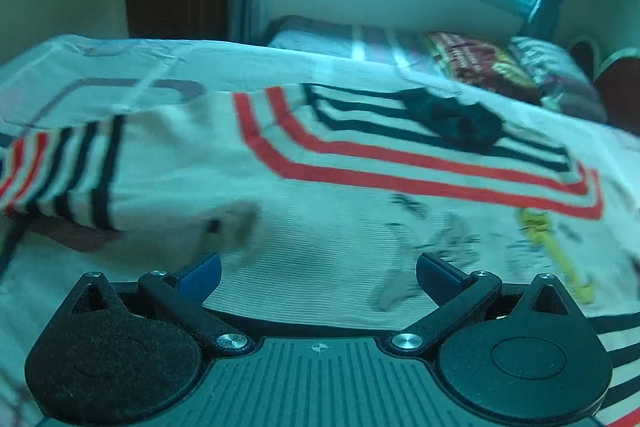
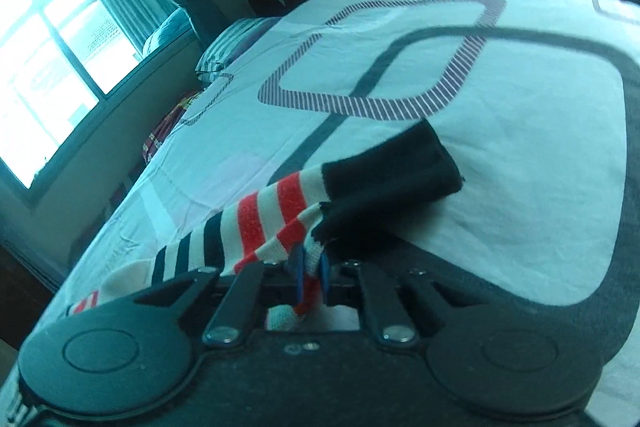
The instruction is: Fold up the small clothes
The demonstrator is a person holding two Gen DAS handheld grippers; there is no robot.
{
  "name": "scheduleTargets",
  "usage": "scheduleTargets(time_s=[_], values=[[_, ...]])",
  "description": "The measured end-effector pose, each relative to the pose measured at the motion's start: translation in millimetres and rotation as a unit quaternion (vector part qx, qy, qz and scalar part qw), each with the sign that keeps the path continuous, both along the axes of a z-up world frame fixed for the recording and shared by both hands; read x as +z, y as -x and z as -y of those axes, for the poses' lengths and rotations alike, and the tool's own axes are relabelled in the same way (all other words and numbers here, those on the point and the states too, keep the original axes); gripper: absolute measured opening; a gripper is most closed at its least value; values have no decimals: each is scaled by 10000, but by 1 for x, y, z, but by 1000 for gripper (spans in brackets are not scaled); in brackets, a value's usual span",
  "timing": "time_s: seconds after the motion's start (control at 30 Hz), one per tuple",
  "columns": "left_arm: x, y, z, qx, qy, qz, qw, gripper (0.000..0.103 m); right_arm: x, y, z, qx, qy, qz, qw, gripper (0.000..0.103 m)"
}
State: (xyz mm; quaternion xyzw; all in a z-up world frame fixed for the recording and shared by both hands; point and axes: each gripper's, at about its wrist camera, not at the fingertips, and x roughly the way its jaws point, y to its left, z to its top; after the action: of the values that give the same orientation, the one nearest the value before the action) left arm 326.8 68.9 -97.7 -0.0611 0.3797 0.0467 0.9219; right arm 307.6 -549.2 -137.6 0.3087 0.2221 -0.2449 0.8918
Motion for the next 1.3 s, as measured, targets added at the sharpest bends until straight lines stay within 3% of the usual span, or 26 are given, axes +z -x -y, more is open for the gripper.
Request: scheduleTargets(time_s=[0.13, 0.27, 0.4, 0.53, 0.6, 0.73, 0.9, 0.93, 1.0, 1.07, 1.2, 1.3], values=[[-2, 3, -31, 87, 66, -45, 9999, 103, 33, -17, -61, 518, 972, 33, 9939, 8], [-3, 6, -59, 92, 298, 68, 9995, 103, 62, -40, -159, 1581, 1696, 51, 9727, 8], [5, 4, -72, -37, 215, 221, 9995, 103, 60, -64, -269, 2861, 2211, -4, 9323, 8], [11, 7, -86, -75, 233, 277, 9993, 103, 27, -83, -366, 3924, 2574, -335, 8824, 8], [12, 8, -92, -97, 228, 291, 9993, 103, 11, -85, -402, 4253, 2690, -438, 8631, 8], [12, 8, -94, -103, 240, 315, 9992, 103, 0, -78, -441, 4376, 3127, -432, 8419, 12], [10, -2, -76, -282, 495, 350, 9978, 103, -2, -71, -440, 4567, 3353, -341, 8233, 18], [11, -6, -68, -361, 595, 362, 9969, 102, -1, -73, -436, 4597, 3321, -318, 8230, 18], [10, -19, -51, -547, 867, 397, 9939, 84, 0, -71, -429, 4658, 3142, -263, 8268, 22], [4, -37, -34, -685, 1297, 267, 9888, 80, 6, -64, -419, 4600, 3059, -141, 8334, 23], [-13, -67, -2, -821, 2164, 23, 9728, 75, 19, -43, -385, 4270, 2858, 30, 8579, 22], [-27, -83, 16, -749, 2759, -132, 9582, 75, 27, -25, -348, 3975, 2500, 92, 8829, 22]])
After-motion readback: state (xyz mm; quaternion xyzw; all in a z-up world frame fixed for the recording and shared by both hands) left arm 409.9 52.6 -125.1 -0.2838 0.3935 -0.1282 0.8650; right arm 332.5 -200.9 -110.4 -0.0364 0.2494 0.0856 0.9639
